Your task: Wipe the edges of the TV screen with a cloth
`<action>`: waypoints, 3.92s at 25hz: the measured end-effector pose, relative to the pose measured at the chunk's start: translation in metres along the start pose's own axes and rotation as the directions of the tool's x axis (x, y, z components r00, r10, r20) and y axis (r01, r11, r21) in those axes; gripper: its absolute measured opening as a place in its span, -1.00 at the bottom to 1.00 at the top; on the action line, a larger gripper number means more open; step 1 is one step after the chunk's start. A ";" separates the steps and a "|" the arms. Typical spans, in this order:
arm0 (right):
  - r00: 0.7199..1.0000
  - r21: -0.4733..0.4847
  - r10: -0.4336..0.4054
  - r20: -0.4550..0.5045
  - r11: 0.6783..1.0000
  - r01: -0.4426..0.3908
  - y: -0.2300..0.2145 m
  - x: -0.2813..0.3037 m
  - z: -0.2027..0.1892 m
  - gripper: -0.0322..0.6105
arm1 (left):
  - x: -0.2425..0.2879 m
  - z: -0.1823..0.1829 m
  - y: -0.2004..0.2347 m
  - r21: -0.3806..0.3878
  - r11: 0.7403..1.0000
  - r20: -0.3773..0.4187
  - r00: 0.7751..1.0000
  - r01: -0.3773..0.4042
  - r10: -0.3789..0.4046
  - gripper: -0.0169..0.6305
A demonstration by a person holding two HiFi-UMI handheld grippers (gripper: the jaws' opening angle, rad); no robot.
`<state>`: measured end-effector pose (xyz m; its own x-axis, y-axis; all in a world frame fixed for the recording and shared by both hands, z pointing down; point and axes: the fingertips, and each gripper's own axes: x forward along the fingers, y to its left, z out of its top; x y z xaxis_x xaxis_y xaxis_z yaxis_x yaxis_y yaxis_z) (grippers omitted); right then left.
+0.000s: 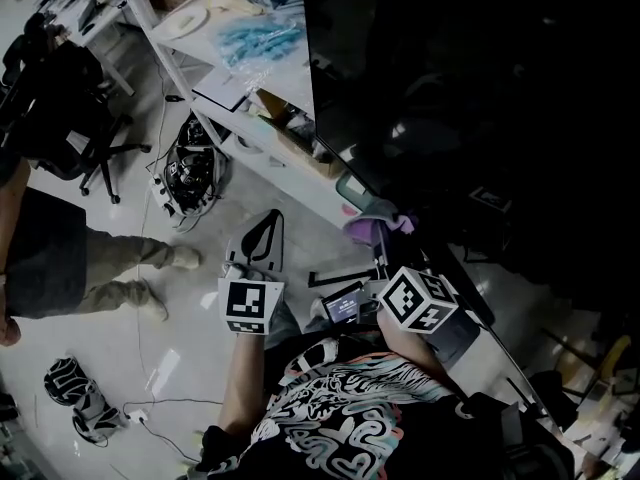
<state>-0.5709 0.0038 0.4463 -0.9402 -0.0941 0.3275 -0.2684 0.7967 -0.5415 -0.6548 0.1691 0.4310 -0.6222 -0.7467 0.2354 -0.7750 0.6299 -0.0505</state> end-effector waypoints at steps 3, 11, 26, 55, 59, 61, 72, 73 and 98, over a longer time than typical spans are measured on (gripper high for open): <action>1.000 0.003 -0.001 0.006 1.000 0.001 0.005 0.005 0.000 -0.57 | 0.000 0.000 0.007 0.002 1.000 0.003 1.000 0.006 -0.006 -0.89; 1.000 0.033 -0.022 0.004 0.999 0.022 0.011 0.017 0.002 -0.57 | 0.021 0.004 0.019 0.005 0.998 0.003 0.998 0.057 -0.057 -0.89; 0.999 0.101 -0.044 0.029 0.994 0.041 0.030 0.050 0.004 -0.57 | 0.047 0.009 0.056 0.009 0.991 0.008 0.991 0.133 -0.133 -0.89; 0.993 0.140 -0.108 0.042 0.985 0.101 0.065 0.122 0.006 -0.57 | 0.092 0.022 0.136 0.006 0.971 0.037 0.971 0.237 -0.237 -0.89; 0.988 0.160 -0.144 0.050 0.978 0.134 0.064 0.127 0.005 -0.57 | 0.093 0.022 0.147 0.005 0.969 0.038 0.968 0.247 -0.247 -0.89; 0.987 0.175 -0.150 0.058 0.975 0.137 0.067 0.132 0.005 -0.57 | 0.091 0.019 0.155 0.004 0.969 0.036 0.968 0.248 -0.248 -0.89; 0.973 0.178 -0.208 0.098 0.966 0.188 0.080 0.154 0.001 -0.57 | 0.089 0.017 0.193 0.013 0.960 0.039 0.959 0.280 -0.281 -0.89; 0.973 0.177 -0.210 0.100 0.966 0.191 0.081 0.157 0.000 -0.57 | 0.088 0.017 0.195 0.014 0.958 0.039 0.958 0.285 -0.285 -0.89; 0.876 -0.251 -0.315 0.366 0.873 0.419 0.117 0.075 0.014 -0.57 | 0.066 0.051 0.149 0.071 0.877 0.108 0.870 0.475 -0.480 -0.89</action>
<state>-0.6761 0.0811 0.3970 -0.8158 -0.5517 0.1734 -0.5750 0.8059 -0.1411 -0.8164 0.2027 0.3889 -0.1813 -0.9756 0.1241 -0.9832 0.1825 -0.0012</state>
